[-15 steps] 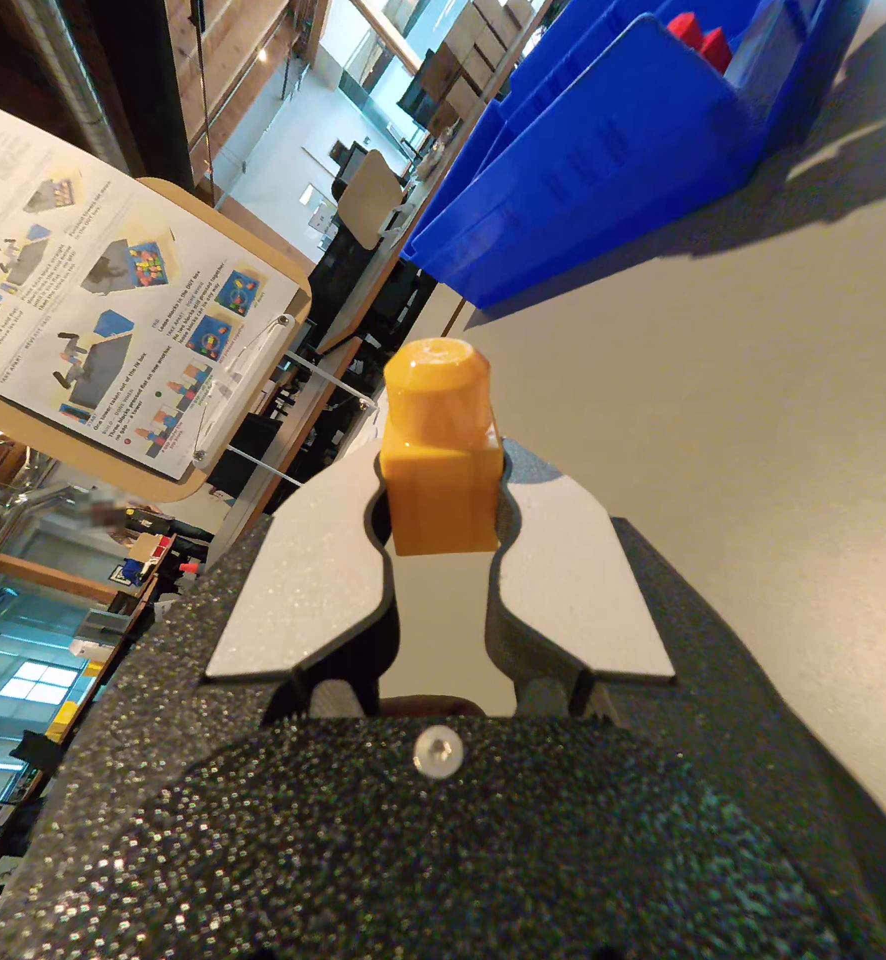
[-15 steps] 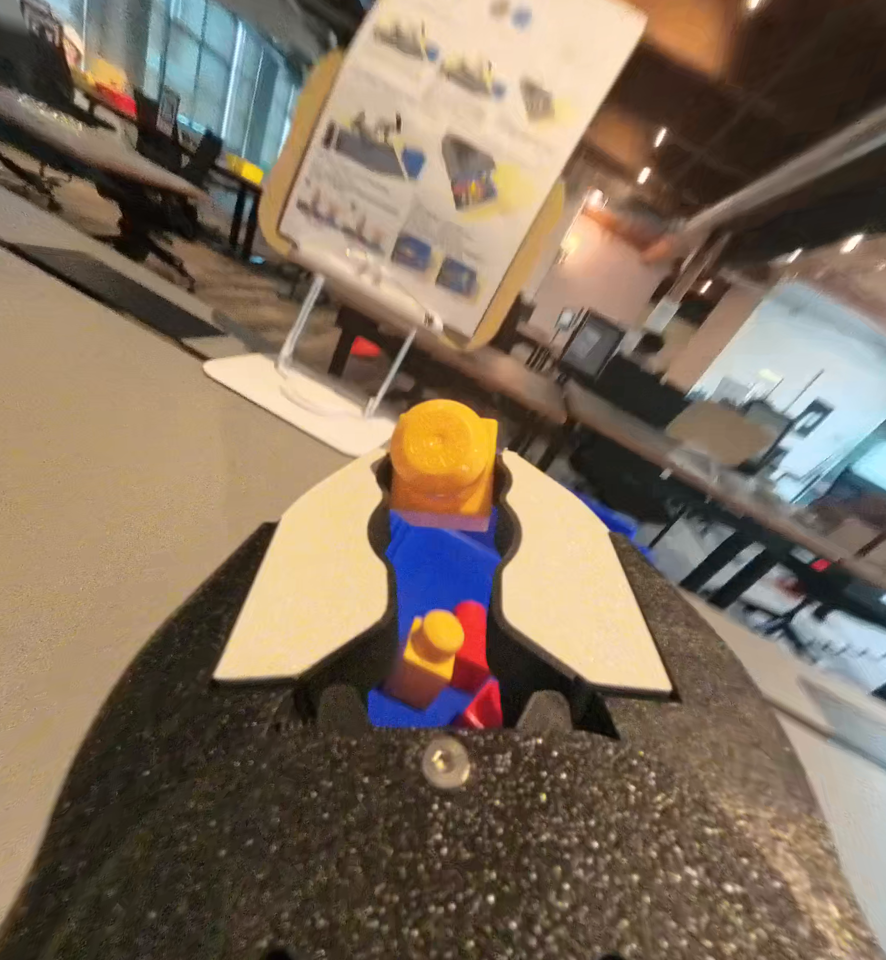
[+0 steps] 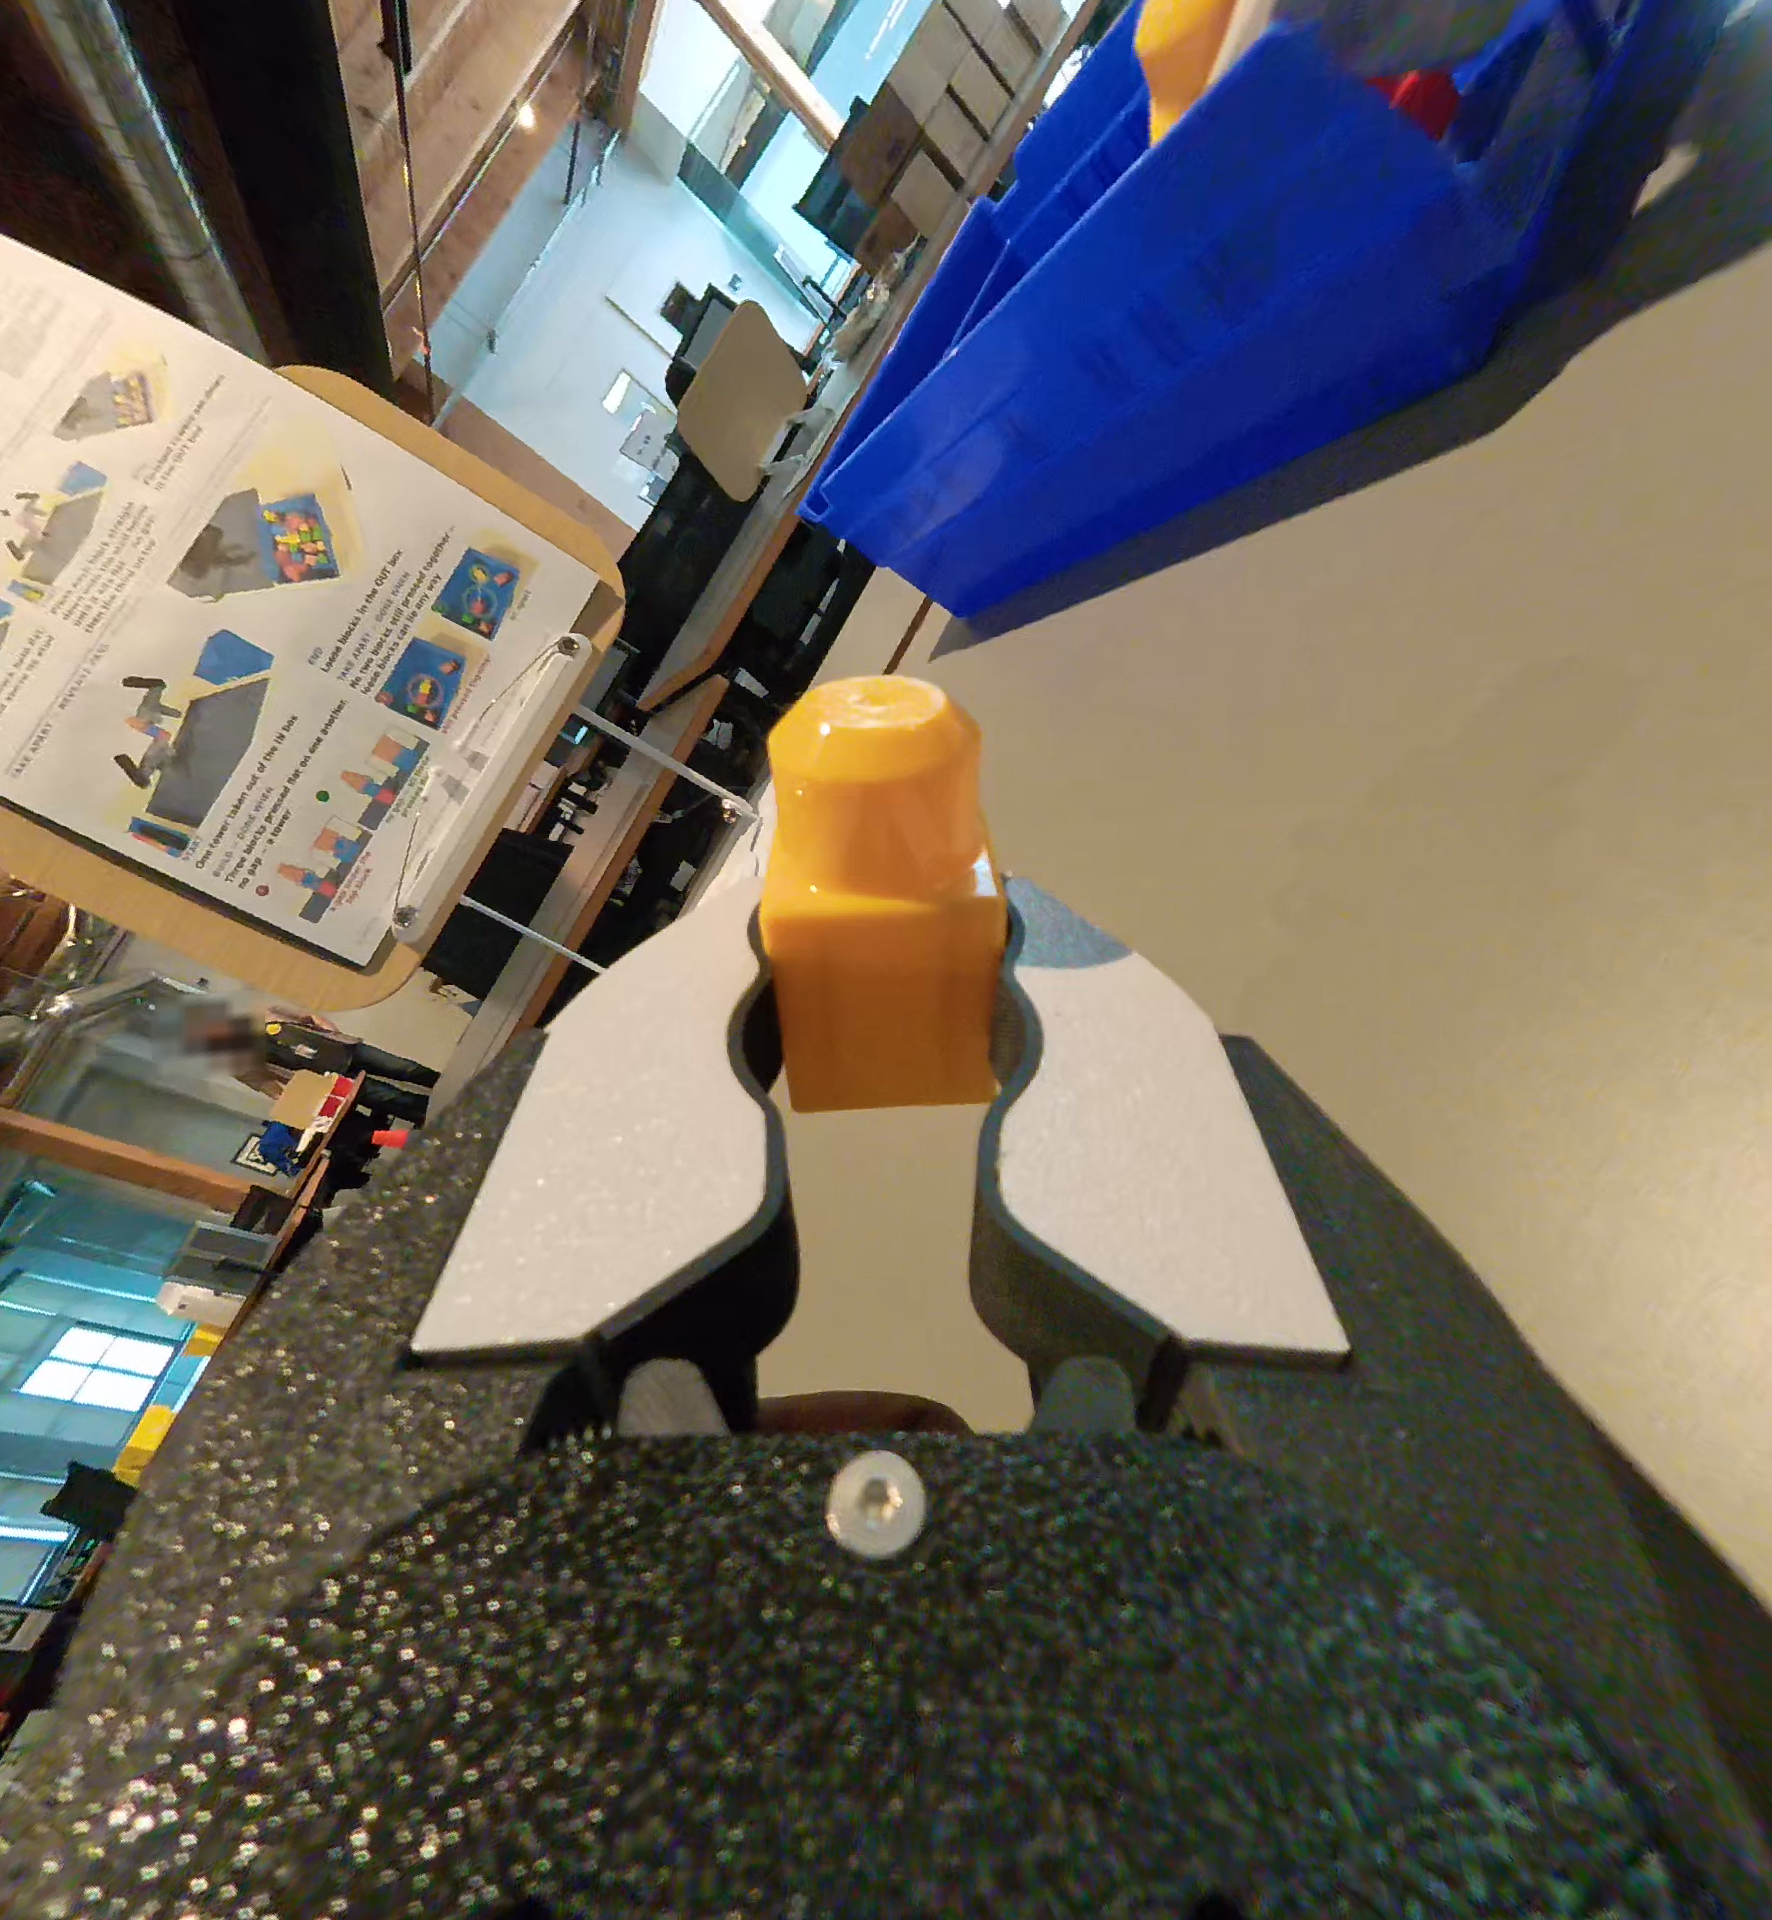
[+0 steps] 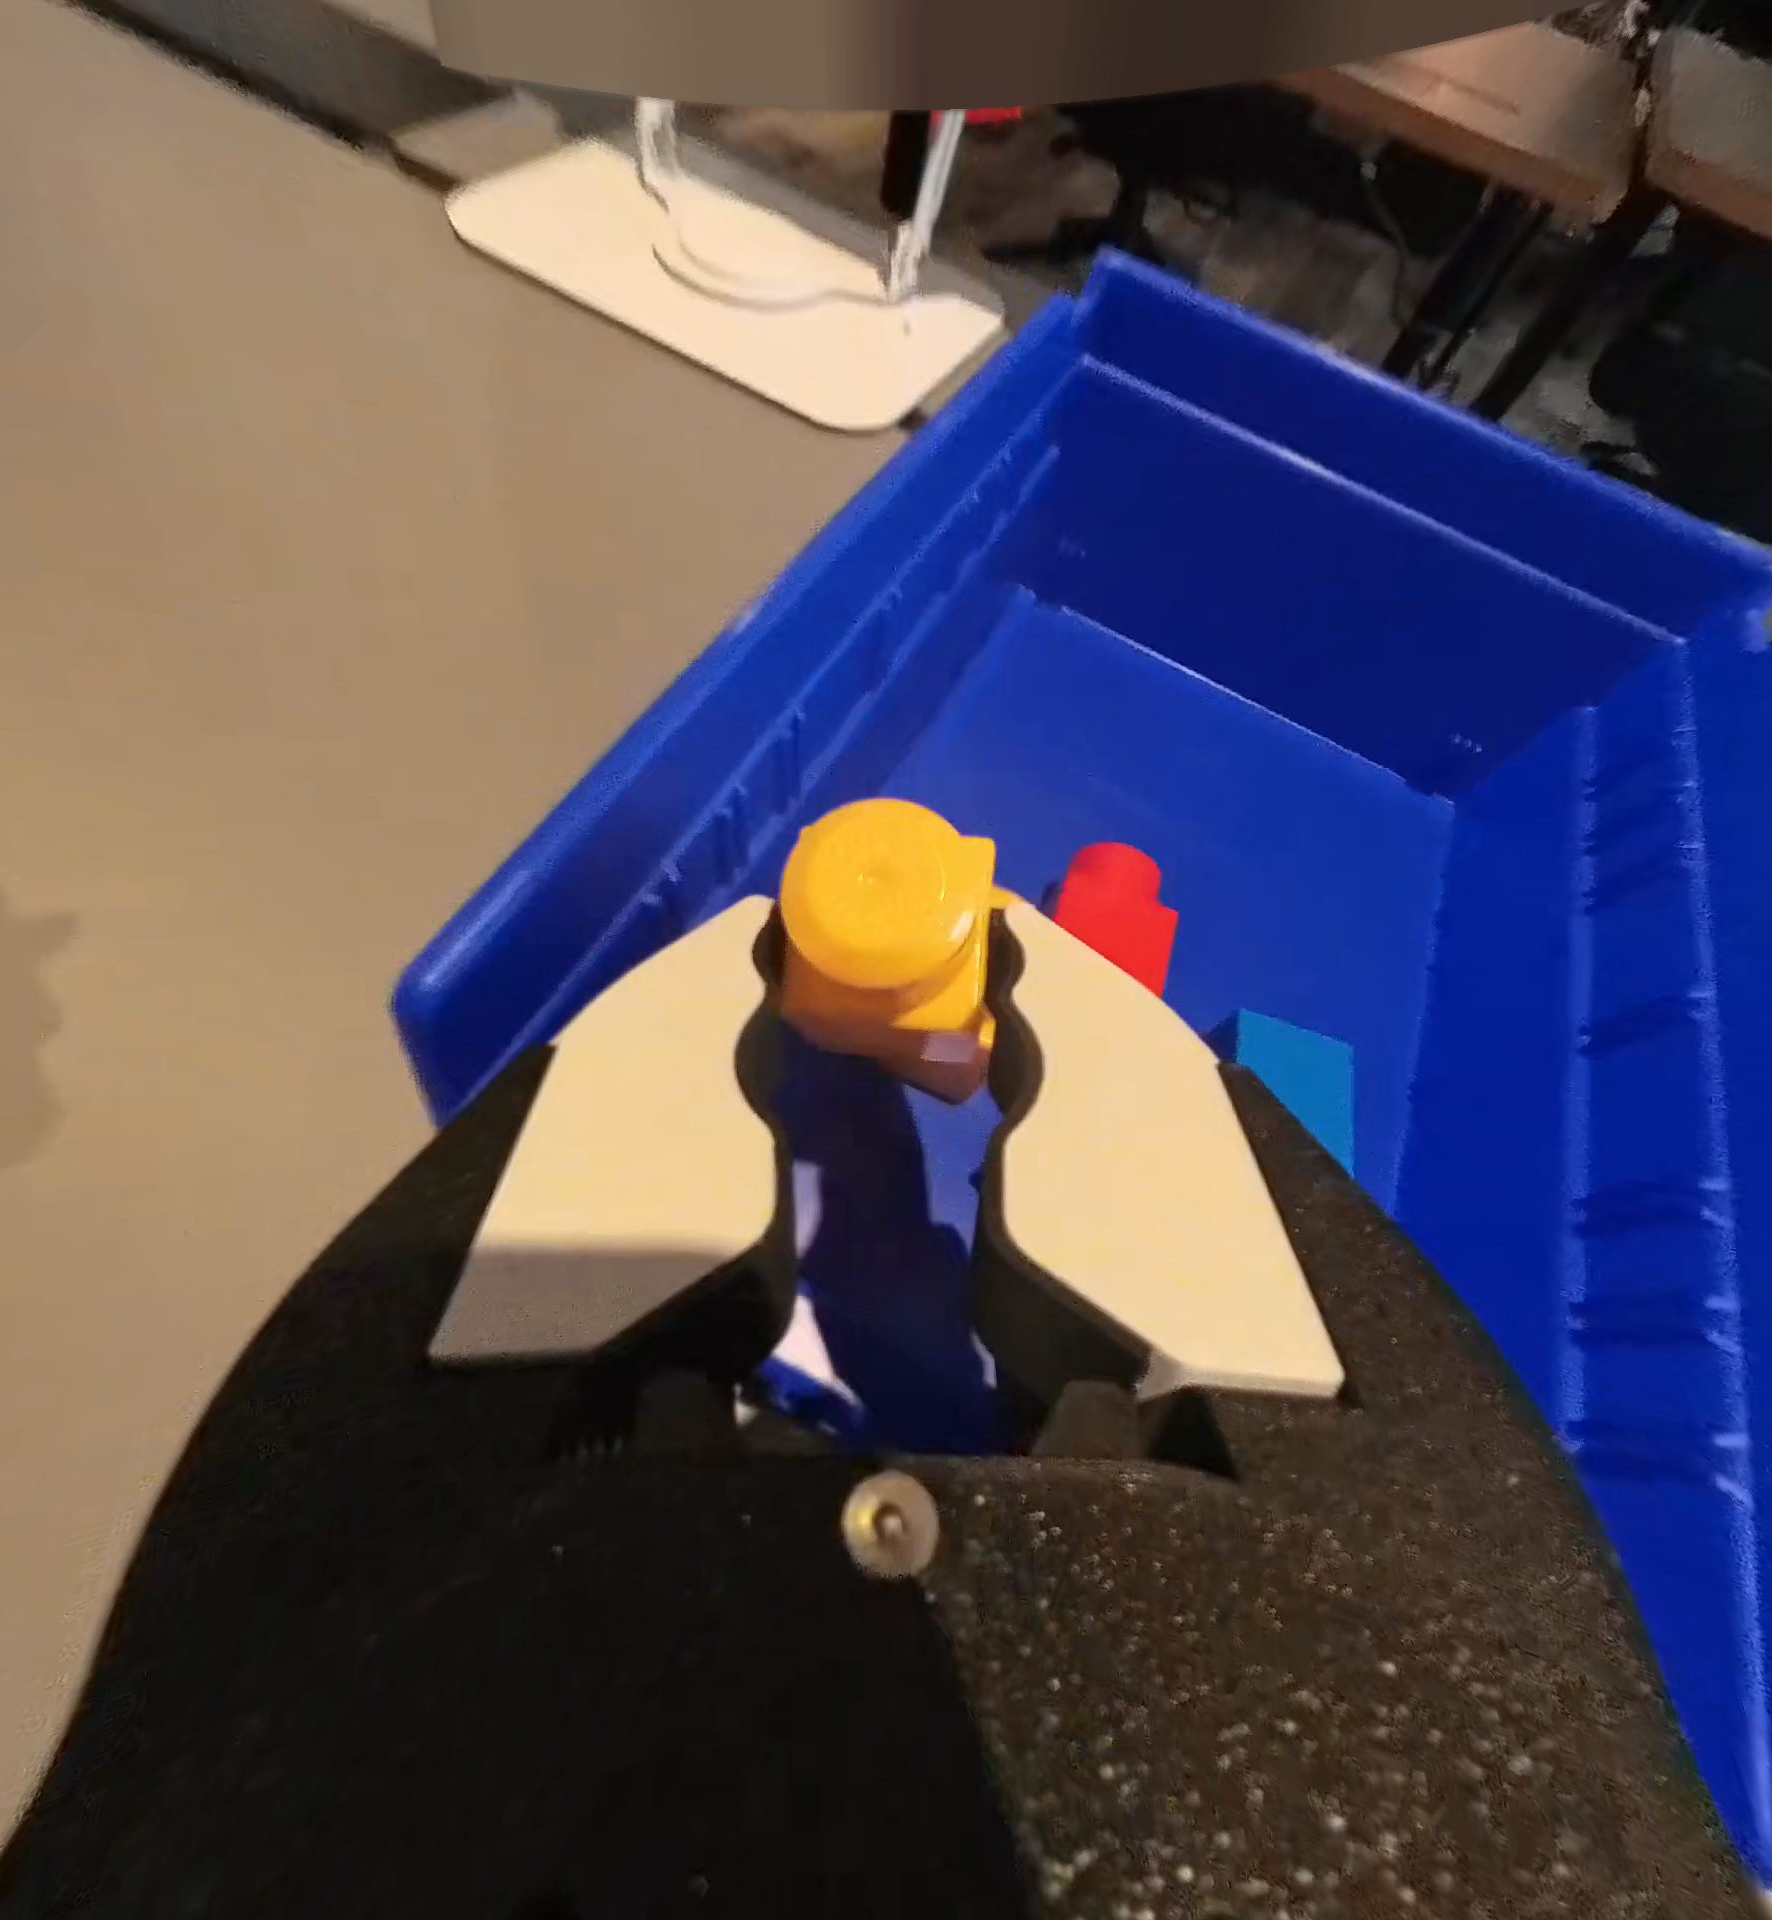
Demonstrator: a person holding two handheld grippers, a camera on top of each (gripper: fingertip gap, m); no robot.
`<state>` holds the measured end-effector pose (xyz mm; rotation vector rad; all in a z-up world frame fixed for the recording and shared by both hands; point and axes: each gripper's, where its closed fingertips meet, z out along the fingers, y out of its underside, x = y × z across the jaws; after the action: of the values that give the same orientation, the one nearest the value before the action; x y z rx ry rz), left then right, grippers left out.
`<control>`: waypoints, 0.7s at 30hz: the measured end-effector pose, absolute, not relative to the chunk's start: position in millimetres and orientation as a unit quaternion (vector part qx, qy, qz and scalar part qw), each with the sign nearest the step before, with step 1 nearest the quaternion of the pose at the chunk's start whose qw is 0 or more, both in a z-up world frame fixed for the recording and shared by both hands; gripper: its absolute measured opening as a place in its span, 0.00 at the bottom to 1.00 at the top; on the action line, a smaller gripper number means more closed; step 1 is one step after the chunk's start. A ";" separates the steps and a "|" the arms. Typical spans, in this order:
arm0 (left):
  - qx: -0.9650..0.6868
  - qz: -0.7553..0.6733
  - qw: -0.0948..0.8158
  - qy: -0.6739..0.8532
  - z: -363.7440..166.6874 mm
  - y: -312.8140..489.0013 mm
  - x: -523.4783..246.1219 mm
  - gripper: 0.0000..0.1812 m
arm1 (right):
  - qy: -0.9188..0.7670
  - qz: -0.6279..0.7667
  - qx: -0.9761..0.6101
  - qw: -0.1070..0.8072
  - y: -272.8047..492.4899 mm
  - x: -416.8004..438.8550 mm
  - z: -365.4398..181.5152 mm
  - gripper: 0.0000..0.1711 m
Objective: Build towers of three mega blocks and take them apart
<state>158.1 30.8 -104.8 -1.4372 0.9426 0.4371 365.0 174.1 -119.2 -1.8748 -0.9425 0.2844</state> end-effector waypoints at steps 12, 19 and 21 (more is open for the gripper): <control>-0.631 0.194 0.633 0.405 -103.7 31.9 154.1 0.20 | -0.497 -0.146 -0.724 0.457 235.8 346.0 -127.8 0.22; -0.630 0.198 0.634 0.403 -101.6 31.9 151.4 0.20 | -0.538 -0.043 -0.718 0.439 210.6 341.7 -131.4 0.23; -0.629 0.196 0.634 0.405 -102.2 31.3 153.2 0.20 | -0.549 -0.004 -0.733 0.403 193.0 349.7 -137.8 0.21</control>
<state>153.2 31.3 -102.2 -1.4391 0.9255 0.4488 349.7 193.0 -137.8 -1.8509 -1.3858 -0.0092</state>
